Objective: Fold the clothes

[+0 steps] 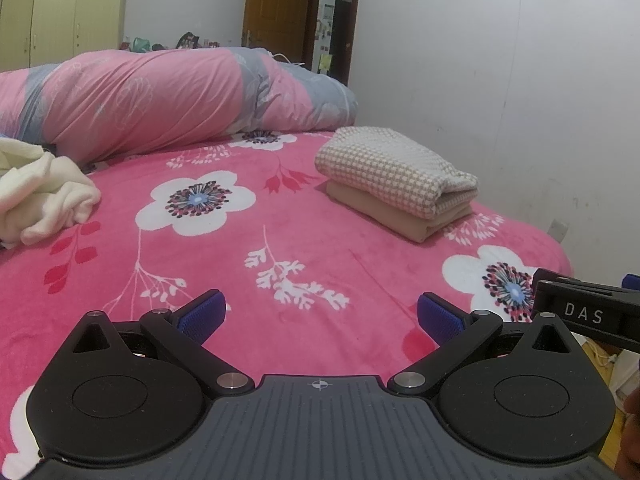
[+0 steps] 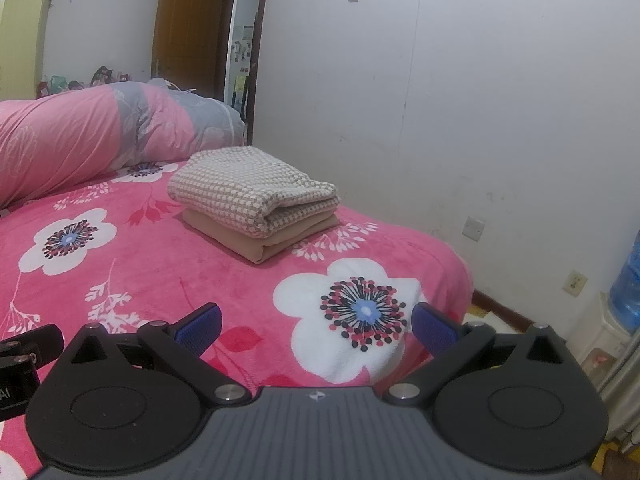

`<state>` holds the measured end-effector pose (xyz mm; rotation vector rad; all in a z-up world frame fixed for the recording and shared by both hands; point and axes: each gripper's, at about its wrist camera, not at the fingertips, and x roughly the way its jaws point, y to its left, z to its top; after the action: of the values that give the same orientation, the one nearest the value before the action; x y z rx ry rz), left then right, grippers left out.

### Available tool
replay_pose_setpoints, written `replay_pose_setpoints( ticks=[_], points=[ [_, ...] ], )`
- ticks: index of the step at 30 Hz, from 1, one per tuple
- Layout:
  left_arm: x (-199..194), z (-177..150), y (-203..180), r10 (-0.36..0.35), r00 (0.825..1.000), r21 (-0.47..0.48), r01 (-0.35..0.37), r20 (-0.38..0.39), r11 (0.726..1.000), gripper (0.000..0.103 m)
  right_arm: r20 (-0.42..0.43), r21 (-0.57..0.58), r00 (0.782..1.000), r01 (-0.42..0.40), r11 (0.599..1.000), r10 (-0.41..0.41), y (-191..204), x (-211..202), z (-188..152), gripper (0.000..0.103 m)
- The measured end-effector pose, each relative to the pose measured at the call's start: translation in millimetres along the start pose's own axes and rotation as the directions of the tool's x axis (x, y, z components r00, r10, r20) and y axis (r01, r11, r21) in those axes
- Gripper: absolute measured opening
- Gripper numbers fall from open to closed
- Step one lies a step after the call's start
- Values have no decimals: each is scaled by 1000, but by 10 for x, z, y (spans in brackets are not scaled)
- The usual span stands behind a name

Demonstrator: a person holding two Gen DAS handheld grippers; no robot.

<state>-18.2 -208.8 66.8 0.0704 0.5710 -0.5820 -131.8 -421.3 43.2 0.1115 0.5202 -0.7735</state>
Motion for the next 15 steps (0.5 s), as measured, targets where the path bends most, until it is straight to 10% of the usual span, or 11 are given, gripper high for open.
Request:
replay_pose_setpoints(
  ticks=[15],
  points=[
    [19, 1, -62, -2, 1000, 6, 2, 0, 1000, 103, 2, 7, 1000, 6, 1000, -6, -40, 6, 1, 103]
  ],
)
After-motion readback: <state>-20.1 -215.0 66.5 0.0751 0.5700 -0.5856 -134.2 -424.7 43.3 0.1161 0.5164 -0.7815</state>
